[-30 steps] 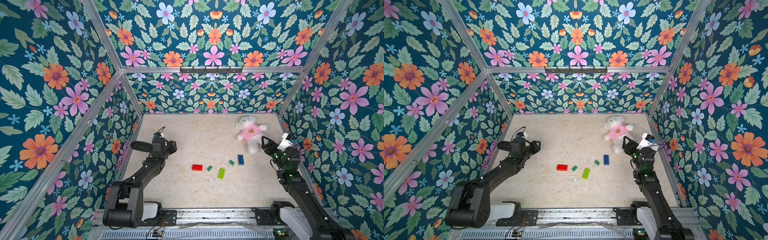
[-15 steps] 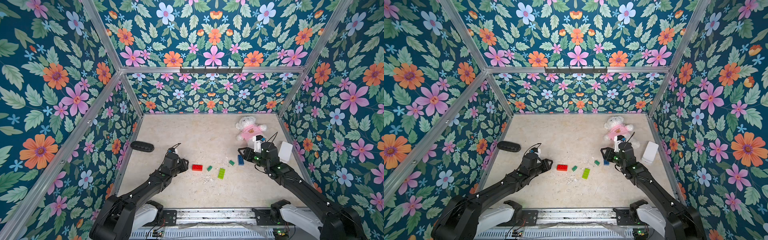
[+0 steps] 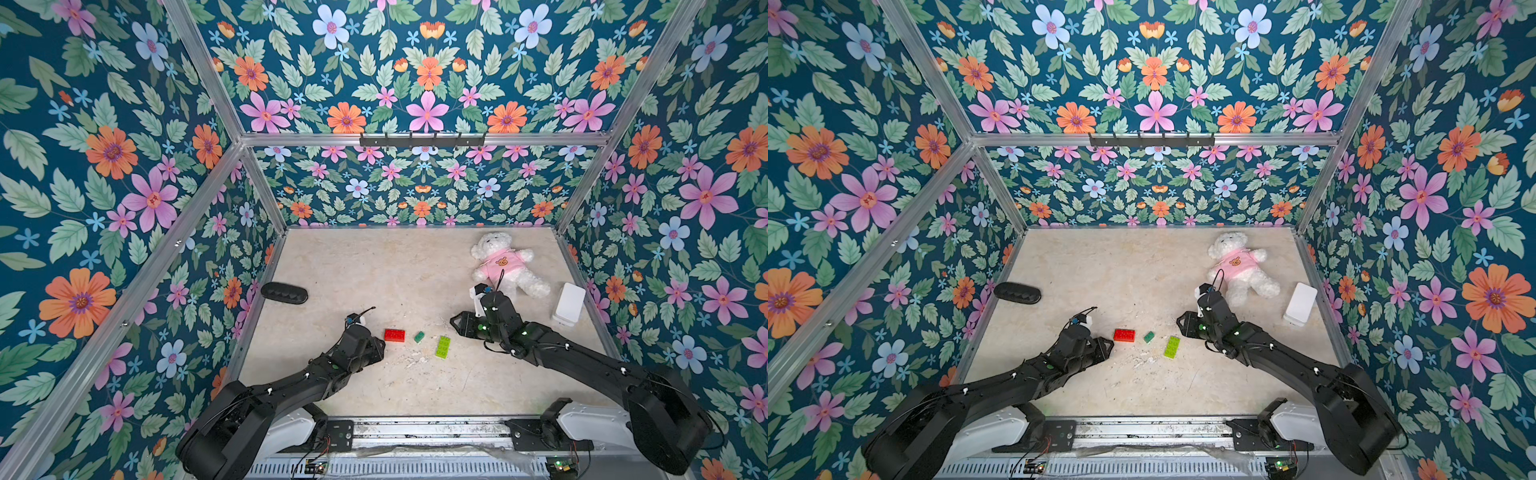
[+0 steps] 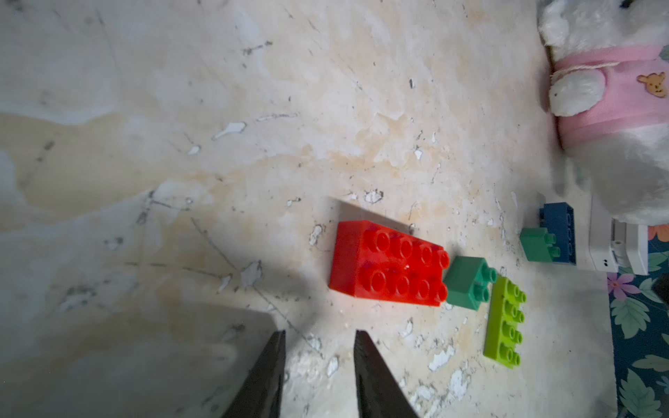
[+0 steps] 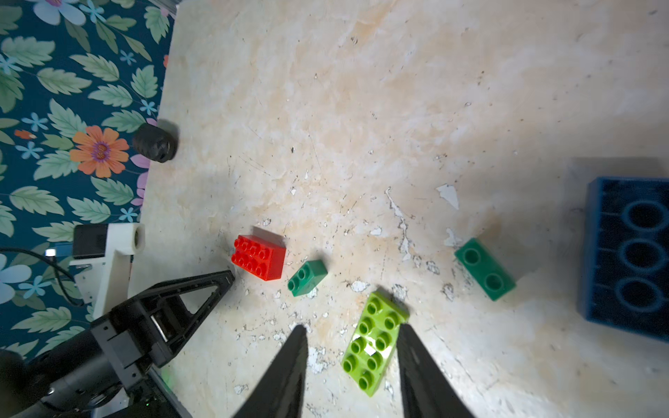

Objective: Assemble the number 5 with lego
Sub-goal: Pick up the lego brick from the center of the board.

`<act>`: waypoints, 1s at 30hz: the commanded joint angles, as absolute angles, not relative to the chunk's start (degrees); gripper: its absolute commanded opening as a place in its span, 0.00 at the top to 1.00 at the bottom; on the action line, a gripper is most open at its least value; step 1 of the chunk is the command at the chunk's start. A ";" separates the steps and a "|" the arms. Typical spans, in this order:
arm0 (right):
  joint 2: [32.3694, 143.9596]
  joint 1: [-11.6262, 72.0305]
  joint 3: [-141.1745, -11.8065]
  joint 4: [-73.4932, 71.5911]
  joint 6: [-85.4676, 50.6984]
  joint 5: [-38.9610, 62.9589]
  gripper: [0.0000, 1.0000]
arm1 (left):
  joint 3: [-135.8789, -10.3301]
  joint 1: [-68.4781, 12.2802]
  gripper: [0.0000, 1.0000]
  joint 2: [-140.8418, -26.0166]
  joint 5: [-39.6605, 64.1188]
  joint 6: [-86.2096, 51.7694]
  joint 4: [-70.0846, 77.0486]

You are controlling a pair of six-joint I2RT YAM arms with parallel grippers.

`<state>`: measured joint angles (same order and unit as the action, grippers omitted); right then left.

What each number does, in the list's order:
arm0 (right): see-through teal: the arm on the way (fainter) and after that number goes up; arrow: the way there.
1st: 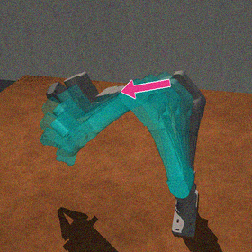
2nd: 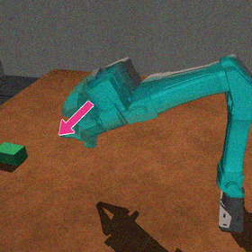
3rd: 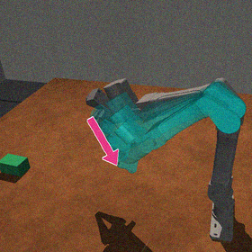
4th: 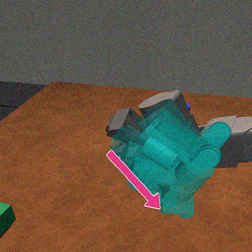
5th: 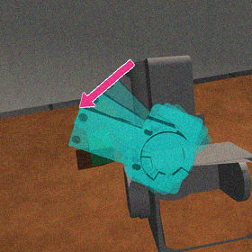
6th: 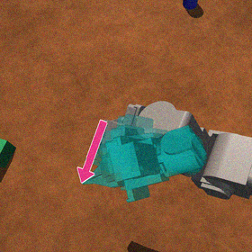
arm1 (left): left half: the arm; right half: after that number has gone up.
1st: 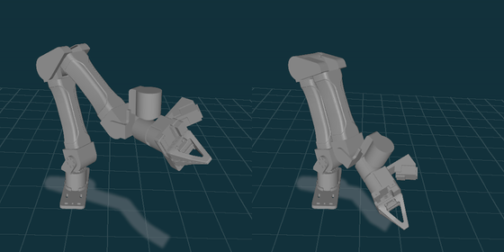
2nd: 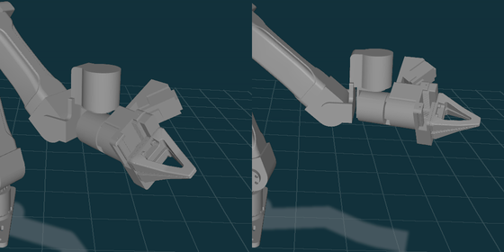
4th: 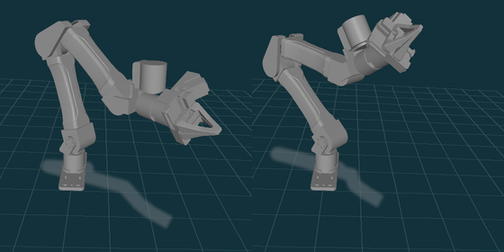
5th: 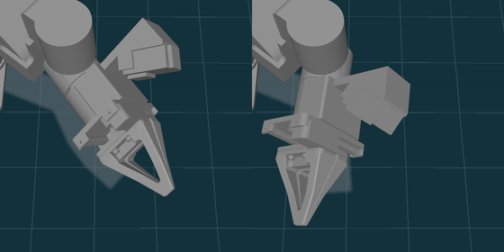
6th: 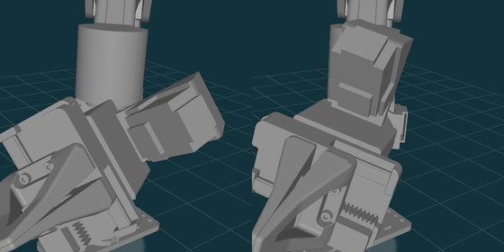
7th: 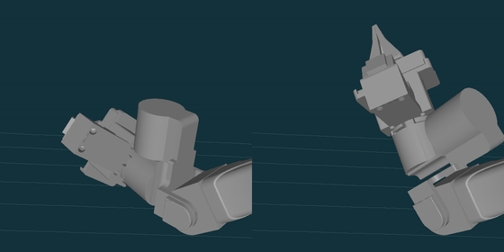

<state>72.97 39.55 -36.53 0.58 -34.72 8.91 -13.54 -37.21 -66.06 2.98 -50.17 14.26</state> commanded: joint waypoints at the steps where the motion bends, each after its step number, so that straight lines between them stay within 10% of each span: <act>1: 76.02 42.42 -38.72 0.75 -35.61 8.35 0.57 | -13.46 -37.83 0.64 -66.57 0.01 -51.75 16.00; 15: 89.60 50.93 -47.98 5.97 -39.45 7.67 0.56 | -12.48 -37.87 0.60 -64.21 -3.32 -51.78 14.32; 30: 100.17 52.01 -63.67 23.20 -13.20 -0.55 0.42 | -11.78 -37.73 0.57 -63.72 -0.60 -51.50 15.15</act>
